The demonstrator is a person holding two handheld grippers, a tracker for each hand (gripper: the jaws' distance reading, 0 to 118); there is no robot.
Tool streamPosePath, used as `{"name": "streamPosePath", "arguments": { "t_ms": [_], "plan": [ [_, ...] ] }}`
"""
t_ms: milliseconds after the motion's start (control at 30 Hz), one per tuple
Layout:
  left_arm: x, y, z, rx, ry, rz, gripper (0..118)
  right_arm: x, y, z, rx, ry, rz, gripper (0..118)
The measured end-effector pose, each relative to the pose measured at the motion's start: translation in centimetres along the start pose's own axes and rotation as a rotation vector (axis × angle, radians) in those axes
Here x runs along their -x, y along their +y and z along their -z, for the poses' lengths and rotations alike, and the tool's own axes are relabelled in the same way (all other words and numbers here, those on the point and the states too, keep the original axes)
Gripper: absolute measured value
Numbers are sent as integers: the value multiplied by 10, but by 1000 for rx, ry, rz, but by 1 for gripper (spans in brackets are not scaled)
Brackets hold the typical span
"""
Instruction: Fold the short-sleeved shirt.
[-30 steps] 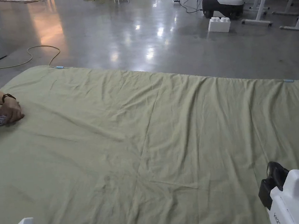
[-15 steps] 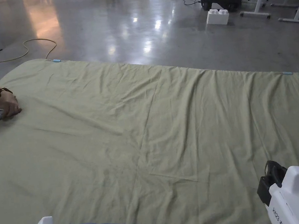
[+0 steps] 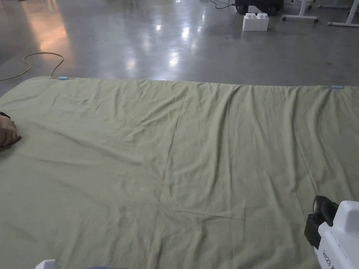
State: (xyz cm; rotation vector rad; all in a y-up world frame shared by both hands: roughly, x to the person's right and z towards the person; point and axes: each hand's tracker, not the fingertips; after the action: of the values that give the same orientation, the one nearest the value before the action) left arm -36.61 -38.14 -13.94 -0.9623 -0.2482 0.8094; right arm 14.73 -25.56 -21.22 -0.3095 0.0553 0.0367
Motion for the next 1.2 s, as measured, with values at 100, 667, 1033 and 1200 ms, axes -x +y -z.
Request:
{"name": "streamPosePath", "arguments": {
  "t_ms": [100,667,1033,1200],
  "plan": [
    [-13,11,-15,-13,18,45,11,-4,1,1,-4,-2,2,3],
    [-55,24,-80,-63,291,160,9,-13,4,3,-22,12,22,3],
    [-135,-7,-27,-22,42,181,9,-19,-3,-2,-15,16,26,3],
    [-146,-20,34,50,40,192,9,-25,-9,-5,1,6,31,3]
  ]
}}
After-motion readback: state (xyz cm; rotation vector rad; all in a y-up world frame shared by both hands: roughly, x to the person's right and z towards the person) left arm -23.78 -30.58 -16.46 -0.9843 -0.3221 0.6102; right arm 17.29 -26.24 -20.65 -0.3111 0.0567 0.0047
